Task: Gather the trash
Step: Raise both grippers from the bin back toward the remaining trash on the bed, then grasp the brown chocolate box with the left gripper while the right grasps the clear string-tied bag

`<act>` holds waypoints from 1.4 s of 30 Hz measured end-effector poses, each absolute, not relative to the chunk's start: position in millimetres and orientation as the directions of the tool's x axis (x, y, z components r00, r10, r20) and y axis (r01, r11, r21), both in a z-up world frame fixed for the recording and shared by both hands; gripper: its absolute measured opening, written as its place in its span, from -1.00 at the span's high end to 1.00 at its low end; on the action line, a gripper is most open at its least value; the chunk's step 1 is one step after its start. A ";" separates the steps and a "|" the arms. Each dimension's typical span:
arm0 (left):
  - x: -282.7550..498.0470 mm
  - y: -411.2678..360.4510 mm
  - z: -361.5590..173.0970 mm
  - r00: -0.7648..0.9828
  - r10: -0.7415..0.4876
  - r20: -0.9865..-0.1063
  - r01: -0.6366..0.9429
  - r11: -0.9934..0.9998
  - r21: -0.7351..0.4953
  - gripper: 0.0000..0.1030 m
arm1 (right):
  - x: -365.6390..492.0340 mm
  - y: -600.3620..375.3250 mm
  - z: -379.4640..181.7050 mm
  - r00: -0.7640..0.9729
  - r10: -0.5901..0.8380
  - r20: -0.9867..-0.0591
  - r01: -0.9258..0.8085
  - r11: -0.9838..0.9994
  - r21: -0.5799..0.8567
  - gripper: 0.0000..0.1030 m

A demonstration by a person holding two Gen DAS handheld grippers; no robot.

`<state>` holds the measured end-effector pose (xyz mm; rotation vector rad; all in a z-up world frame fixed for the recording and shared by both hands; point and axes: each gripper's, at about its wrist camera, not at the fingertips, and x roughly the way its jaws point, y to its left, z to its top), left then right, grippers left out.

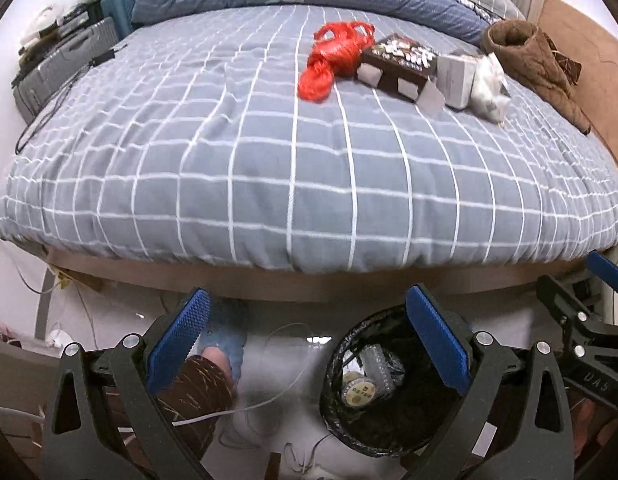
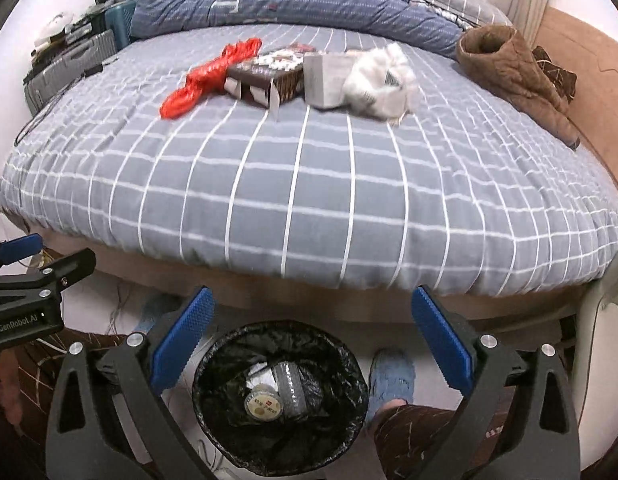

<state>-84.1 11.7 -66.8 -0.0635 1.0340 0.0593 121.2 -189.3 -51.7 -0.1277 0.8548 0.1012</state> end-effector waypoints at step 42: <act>107.3 -14.9 24.9 0.628 -0.003 -0.778 -0.026 0.999 -0.025 -0.87 | 320.8 -227.7 64.0 0.777 0.014 -0.629 -0.068 0.996 -0.063 -0.84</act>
